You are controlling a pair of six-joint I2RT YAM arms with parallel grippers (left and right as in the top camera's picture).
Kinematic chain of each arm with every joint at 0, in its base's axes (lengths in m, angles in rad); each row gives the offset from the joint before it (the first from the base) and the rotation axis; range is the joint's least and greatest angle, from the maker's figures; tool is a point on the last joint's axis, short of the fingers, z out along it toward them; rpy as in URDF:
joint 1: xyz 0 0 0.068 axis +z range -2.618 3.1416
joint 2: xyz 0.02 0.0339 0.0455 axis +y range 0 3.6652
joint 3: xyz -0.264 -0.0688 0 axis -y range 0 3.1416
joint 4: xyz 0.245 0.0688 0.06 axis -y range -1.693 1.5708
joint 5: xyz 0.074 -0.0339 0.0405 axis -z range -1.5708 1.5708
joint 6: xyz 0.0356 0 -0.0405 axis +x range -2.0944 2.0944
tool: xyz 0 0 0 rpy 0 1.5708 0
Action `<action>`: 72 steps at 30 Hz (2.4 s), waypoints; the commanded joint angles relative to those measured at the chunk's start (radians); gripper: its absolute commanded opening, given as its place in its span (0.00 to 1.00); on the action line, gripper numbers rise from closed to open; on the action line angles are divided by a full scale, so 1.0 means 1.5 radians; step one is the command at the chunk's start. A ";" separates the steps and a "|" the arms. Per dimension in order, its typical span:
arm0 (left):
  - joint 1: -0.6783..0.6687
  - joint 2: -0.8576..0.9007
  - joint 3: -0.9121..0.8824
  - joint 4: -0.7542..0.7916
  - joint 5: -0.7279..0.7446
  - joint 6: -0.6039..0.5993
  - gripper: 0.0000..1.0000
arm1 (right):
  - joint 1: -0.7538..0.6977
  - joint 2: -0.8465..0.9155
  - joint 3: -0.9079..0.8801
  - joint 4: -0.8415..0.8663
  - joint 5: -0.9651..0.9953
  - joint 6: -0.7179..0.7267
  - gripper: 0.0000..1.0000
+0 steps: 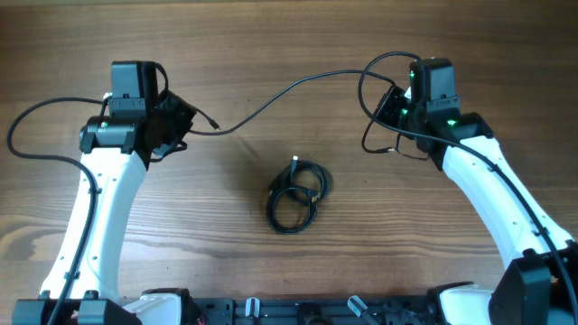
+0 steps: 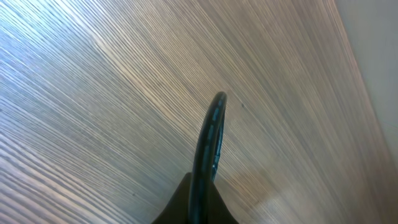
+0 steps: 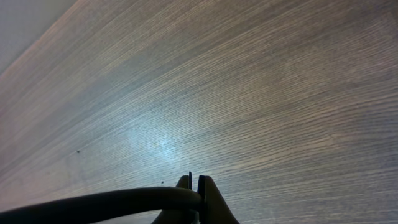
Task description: Untangle cables
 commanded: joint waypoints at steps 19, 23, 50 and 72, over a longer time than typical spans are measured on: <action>0.004 -0.003 0.008 0.103 0.052 -0.041 0.96 | -0.026 -0.010 0.099 0.150 -0.064 -0.023 0.05; 0.004 -0.003 0.008 0.084 0.057 -0.022 1.00 | -0.112 -0.009 0.249 0.055 0.049 -0.084 0.04; 0.005 -0.003 0.008 0.158 0.360 0.046 1.00 | -0.176 0.061 0.256 -0.122 -0.156 -0.187 0.04; 0.005 -0.003 0.008 0.114 0.360 0.046 1.00 | -0.398 0.316 0.410 -0.038 0.094 -0.152 0.49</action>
